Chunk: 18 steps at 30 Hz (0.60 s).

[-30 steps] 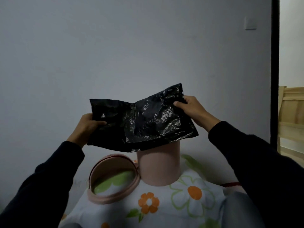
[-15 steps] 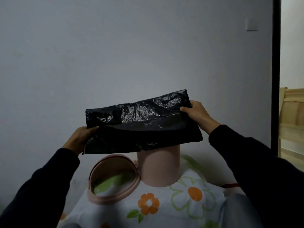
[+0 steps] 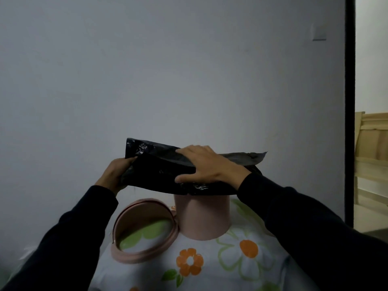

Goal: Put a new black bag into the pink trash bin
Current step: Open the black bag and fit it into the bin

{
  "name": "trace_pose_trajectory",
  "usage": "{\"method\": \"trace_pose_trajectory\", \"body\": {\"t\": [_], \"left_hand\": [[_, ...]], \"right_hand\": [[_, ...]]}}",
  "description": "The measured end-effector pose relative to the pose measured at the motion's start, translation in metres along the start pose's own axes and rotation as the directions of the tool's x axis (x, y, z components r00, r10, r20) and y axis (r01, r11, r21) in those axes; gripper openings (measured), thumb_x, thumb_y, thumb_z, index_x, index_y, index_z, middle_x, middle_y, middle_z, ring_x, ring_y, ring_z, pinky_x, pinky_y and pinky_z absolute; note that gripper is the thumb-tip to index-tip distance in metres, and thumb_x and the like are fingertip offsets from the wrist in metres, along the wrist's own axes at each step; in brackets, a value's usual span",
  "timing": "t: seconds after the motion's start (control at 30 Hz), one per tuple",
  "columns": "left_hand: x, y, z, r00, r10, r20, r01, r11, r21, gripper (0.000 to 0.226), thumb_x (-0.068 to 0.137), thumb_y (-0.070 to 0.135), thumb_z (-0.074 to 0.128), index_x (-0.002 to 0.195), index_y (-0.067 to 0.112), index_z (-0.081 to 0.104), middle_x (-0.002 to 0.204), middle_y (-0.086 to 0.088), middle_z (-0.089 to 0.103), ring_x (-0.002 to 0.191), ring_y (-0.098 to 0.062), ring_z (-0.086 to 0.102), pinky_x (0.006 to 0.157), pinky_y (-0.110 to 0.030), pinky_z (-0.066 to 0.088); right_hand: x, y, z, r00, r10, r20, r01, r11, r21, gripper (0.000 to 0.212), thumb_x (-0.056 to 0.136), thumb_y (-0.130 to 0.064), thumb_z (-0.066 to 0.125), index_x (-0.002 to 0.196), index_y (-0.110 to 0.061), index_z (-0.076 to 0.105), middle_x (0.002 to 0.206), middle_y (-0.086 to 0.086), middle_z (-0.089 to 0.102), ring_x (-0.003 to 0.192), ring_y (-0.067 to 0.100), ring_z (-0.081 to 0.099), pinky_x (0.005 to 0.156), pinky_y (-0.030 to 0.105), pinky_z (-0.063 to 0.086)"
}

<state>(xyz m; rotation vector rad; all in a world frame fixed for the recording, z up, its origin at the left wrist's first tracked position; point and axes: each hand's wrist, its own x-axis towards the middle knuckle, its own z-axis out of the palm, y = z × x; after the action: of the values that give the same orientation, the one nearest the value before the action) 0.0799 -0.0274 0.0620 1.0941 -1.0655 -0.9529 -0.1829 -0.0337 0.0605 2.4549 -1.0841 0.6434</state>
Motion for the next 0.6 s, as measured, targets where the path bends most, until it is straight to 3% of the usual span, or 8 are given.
{"method": "trace_pose_trajectory", "body": {"t": [0.1, 0.2, 0.27, 0.37, 0.47, 0.6], "left_hand": [[0.001, 0.005, 0.001, 0.999, 0.001, 0.055, 0.004, 0.996, -0.088, 0.017, 0.097, 0.017, 0.055, 0.096, 0.001, 0.062, 0.05, -0.005, 0.064, 0.038, -0.012, 0.062, 0.04, -0.016, 0.05], [-0.004, 0.01, 0.007, 0.979, 0.03, 0.202, 0.032, 0.955, -0.296, 0.024, 0.101, 0.028, 0.046, 0.097, 0.011, 0.063, 0.068, -0.003, 0.072, 0.056, -0.012, 0.069, 0.049, -0.02, 0.055], [-0.004, 0.009, 0.011, 0.975, 0.078, 0.208, 0.012, 0.916, -0.402, 0.027, 0.1, 0.037, 0.044, 0.1, 0.017, 0.062, 0.086, -0.003, 0.071, 0.077, -0.017, 0.07, 0.064, -0.029, 0.057], [-0.004, 0.001, 0.016, 0.983, 0.005, 0.186, 0.078, 0.898, -0.433, 0.039, 0.1, 0.041, 0.037, 0.109, 0.011, 0.06, 0.101, -0.01, 0.067, 0.095, -0.026, 0.064, 0.085, -0.038, 0.051], [-0.003, -0.012, 0.021, 0.987, -0.066, 0.146, 0.099, 0.967, -0.234, 0.024, 0.098, 0.014, 0.036, 0.09, 0.008, 0.058, 0.089, -0.01, 0.061, 0.082, -0.024, 0.06, 0.083, -0.036, 0.05], [-0.015, -0.017, 0.032, 0.973, 0.025, 0.229, -0.054, 0.991, 0.122, 0.033, 0.089, -0.014, 0.039, 0.087, 0.007, 0.064, 0.088, -0.006, 0.067, 0.075, -0.014, 0.064, 0.075, -0.031, 0.052]], "right_hand": [[0.002, -0.005, 0.005, 1.0, 0.021, -0.012, -0.021, 0.999, -0.049, 0.069, 0.09, -0.049, 0.061, 0.147, -0.018, 0.037, 0.133, 0.009, 0.057, 0.117, 0.028, 0.055, 0.094, 0.039, 0.046], [0.008, -0.005, 0.006, 0.988, 0.123, -0.089, -0.118, 0.991, 0.058, 0.037, 0.09, -0.03, 0.061, 0.125, -0.022, 0.053, 0.113, 0.009, 0.065, 0.1, 0.032, 0.062, 0.071, 0.036, 0.047], [0.01, -0.005, 0.006, 0.978, 0.171, -0.118, -0.16, 0.983, 0.094, 0.024, 0.09, -0.027, 0.06, 0.112, -0.021, 0.059, 0.106, 0.008, 0.065, 0.097, 0.033, 0.061, 0.07, 0.037, 0.047], [0.013, -0.006, 0.005, 0.965, 0.215, -0.149, -0.194, 0.97, 0.143, 0.016, 0.088, -0.022, 0.059, 0.104, -0.019, 0.061, 0.099, 0.008, 0.066, 0.092, 0.034, 0.061, 0.07, 0.04, 0.05], [0.014, -0.004, 0.002, 0.947, 0.267, -0.177, -0.23, 0.952, 0.203, 0.012, 0.087, -0.02, 0.059, 0.098, -0.019, 0.062, 0.091, 0.007, 0.066, 0.086, 0.032, 0.061, 0.066, 0.037, 0.049], [0.017, -0.001, -0.003, 0.912, 0.341, -0.229, -0.263, 0.913, 0.311, 0.001, 0.086, -0.018, 0.058, 0.086, -0.019, 0.059, 0.081, 0.003, 0.063, 0.078, 0.028, 0.061, 0.058, 0.034, 0.044]]}}
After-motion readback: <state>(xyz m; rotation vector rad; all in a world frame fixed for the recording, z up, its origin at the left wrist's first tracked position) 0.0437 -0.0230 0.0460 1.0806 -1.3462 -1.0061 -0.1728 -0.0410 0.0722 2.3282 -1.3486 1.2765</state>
